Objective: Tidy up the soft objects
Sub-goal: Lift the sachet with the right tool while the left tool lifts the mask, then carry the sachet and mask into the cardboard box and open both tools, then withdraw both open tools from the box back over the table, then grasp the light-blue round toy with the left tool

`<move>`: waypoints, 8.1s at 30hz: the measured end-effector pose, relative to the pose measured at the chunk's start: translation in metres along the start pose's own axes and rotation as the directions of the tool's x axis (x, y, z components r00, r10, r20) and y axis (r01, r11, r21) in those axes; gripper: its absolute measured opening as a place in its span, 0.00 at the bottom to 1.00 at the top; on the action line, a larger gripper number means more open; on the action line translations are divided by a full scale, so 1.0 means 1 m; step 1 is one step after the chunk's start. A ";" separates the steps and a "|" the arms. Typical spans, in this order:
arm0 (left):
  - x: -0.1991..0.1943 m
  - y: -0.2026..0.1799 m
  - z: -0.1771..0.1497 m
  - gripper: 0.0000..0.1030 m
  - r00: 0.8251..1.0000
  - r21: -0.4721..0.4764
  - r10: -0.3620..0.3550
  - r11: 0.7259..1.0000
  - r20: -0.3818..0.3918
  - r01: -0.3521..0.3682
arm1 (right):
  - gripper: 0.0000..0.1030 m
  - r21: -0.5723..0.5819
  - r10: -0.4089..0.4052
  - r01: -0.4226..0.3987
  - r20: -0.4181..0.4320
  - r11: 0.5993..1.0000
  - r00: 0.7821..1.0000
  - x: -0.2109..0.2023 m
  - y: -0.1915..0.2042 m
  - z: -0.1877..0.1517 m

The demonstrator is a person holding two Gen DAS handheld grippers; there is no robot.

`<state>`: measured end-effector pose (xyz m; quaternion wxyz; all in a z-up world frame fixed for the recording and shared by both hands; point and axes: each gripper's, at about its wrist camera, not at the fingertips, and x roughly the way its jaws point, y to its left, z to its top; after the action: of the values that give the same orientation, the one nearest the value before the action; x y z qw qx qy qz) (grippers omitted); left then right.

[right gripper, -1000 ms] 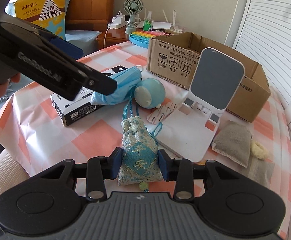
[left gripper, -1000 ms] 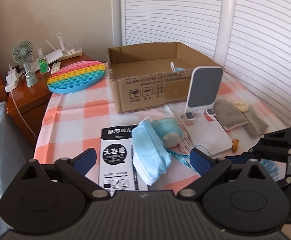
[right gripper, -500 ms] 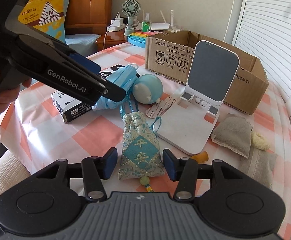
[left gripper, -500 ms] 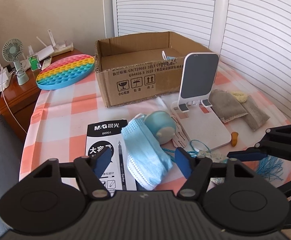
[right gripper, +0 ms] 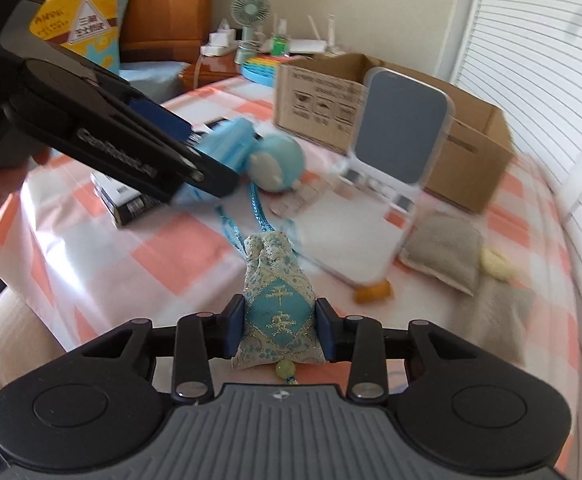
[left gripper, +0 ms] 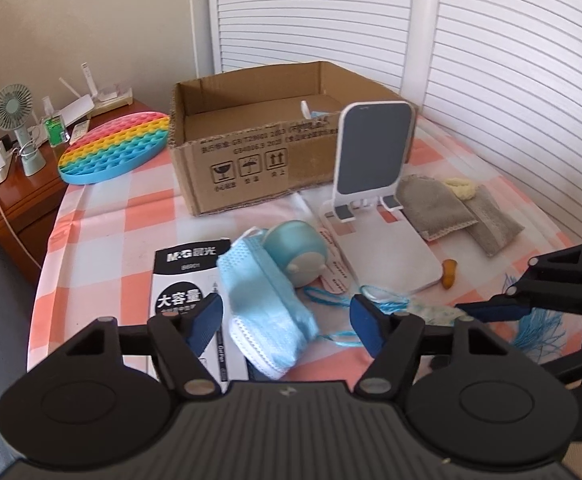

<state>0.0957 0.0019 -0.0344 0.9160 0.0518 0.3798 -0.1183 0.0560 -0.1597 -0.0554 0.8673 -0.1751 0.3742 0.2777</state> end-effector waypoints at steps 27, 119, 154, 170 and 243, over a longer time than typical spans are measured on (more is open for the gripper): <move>0.004 -0.020 0.002 0.69 0.997 0.088 -0.077 0.993 -0.011 0.077 | 0.68 0.049 -0.040 0.040 0.016 0.998 0.999 -0.012 -0.016 -0.016; -0.034 -0.021 0.005 0.63 0.965 0.189 -0.241 0.948 -0.098 0.256 | 0.36 0.075 -0.072 0.068 0.052 0.995 0.996 -0.047 -0.022 0.002; 0.103 0.049 0.200 0.83 0.995 0.083 -0.100 0.992 0.013 0.099 | 0.36 0.176 -0.128 0.105 0.129 0.979 0.983 0.015 -0.175 0.170; 0.059 0.074 0.162 0.94 0.999 0.098 -0.016 0.995 0.036 0.012 | 0.36 0.182 -0.085 0.066 0.103 0.981 0.991 0.083 -0.187 0.228; 0.071 0.004 0.064 0.65 0.986 0.249 -0.149 0.954 -0.081 0.165 | 1.00 0.382 -0.170 0.133 0.066 0.915 0.983 -0.010 -0.063 0.009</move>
<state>0.1892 -0.0185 -0.0397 0.8774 0.1422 0.3922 -0.2368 0.0940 -0.2081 -0.0358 0.9209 -0.0203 0.3630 0.1409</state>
